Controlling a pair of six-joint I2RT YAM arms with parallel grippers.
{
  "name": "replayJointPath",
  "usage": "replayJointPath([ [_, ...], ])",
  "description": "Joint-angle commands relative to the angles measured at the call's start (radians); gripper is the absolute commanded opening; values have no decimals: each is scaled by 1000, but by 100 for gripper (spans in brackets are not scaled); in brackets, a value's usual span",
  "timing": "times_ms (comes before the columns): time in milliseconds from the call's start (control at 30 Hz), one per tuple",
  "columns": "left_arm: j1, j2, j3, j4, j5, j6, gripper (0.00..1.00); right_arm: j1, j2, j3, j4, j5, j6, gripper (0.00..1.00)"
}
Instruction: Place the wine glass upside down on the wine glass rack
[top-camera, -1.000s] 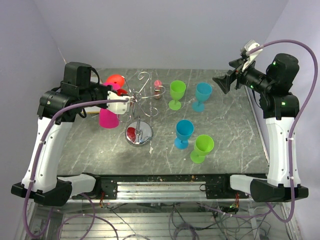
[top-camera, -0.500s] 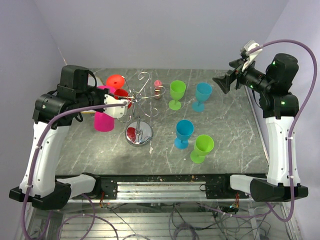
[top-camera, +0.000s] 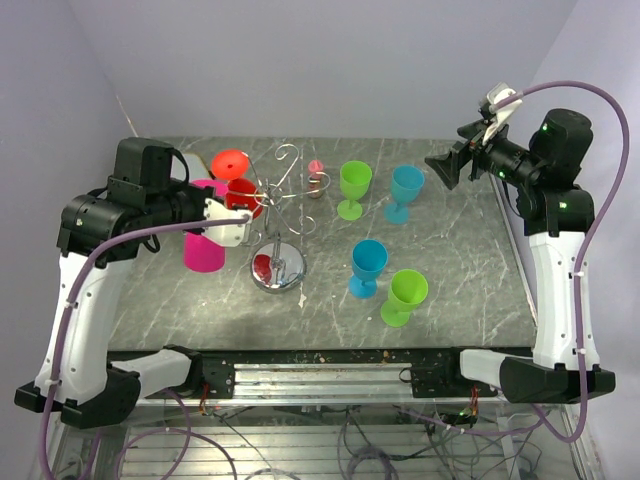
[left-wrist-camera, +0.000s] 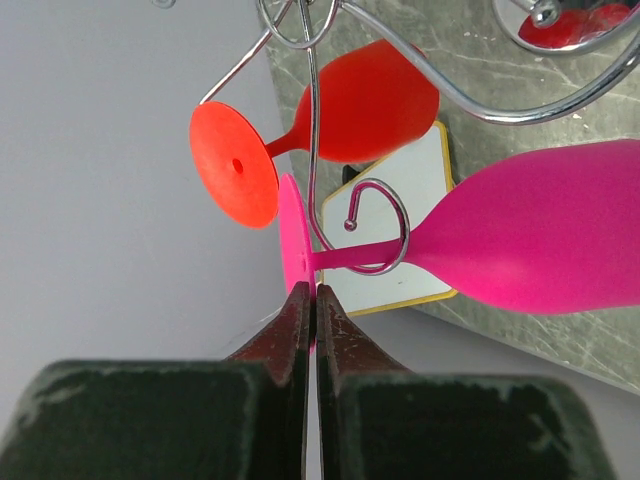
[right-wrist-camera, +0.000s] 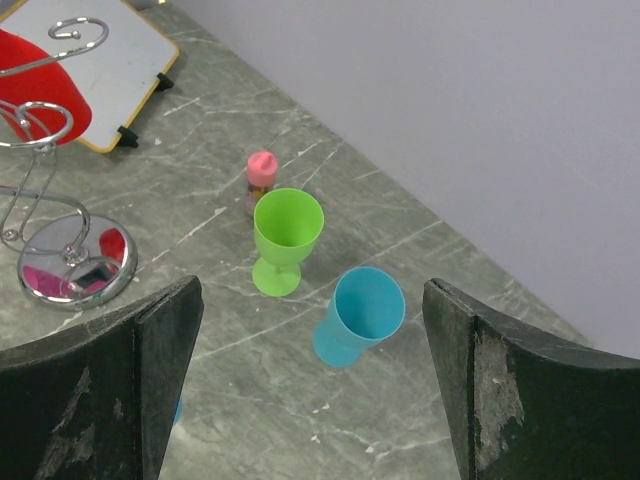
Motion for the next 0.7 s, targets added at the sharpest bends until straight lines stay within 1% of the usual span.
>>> replayJointPath([
  [0,-6,-29,24,-41,47,19,7,-11,-14,-14,26,-10,-4,91],
  [367,-6,-32,6,-24,150,9,7,-19,-20,-25,29,-12,-5,91],
  [667,-6,-40,-68,-13,185,24,7,-20,-32,-72,17,-1,-18,92],
])
